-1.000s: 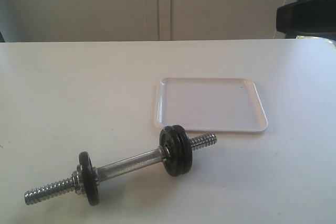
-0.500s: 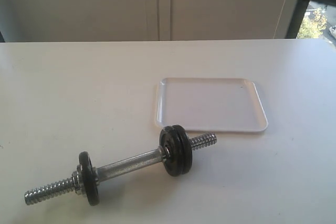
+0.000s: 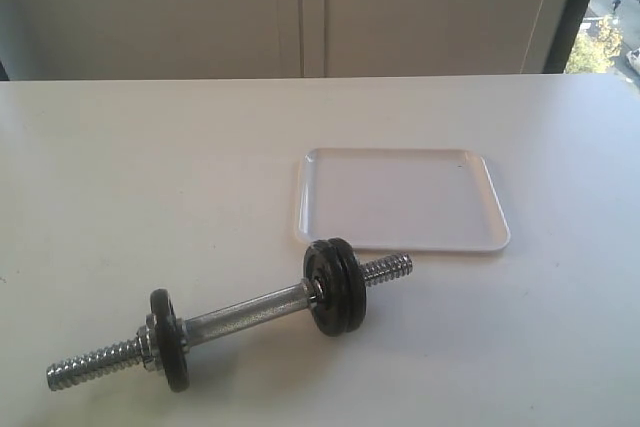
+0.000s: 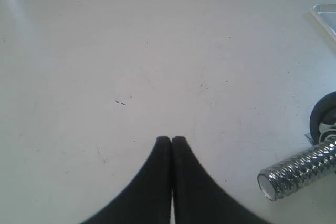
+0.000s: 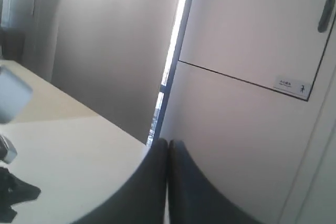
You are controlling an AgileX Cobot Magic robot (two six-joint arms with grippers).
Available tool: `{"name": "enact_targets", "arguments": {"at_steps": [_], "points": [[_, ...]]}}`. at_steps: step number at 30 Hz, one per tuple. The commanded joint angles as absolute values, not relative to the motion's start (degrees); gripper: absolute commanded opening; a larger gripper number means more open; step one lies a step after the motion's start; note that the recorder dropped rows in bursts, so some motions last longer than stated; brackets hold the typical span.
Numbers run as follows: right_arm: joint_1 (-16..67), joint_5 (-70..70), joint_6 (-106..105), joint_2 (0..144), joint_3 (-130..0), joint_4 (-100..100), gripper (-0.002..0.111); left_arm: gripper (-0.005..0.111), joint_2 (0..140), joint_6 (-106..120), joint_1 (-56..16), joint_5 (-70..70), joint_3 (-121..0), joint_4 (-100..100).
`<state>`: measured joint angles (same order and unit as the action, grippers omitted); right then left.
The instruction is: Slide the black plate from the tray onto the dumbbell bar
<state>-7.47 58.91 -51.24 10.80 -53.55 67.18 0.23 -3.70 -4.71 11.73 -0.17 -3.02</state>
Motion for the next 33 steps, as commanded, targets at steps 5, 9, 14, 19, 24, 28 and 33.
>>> {"name": "enact_targets", "arguments": {"at_steps": [5,9,14,19,24,28,33], "points": [[-7.3,60.3,-51.7,8.3,-47.8,55.7,0.000,0.000,0.0,-4.0,-4.7,11.6,0.0,-2.9],[-6.4,60.4,-51.7,5.2,-40.7,52.1,0.000,0.000,0.0,-4.0,-4.7,11.6,0.0,-2.9],[-2.1,60.5,-51.7,0.6,-32.9,45.4,0.000,0.000,0.0,-4.0,-4.7,11.6,0.0,-2.9],[4.1,60.7,-52.0,0.0,-28.3,39.3,0.000,0.000,0.0,-4.0,-4.7,11.6,0.0,-2.9],[7.4,59.4,-52.3,0.0,-28.3,24.2,0.000,0.000,0.0,-4.0,-4.7,11.6,0.0,-2.9],[7.4,59.6,-52.3,0.0,-27.1,3.0,0.000,0.000,0.0,-4.0,-4.7,11.6,0.0,-2.9],[7.4,59.4,-52.3,0.0,-22.8,-11.7,0.000,0.000,0.0,-4.0,-4.7,11.6,0.0,-2.9]]}}
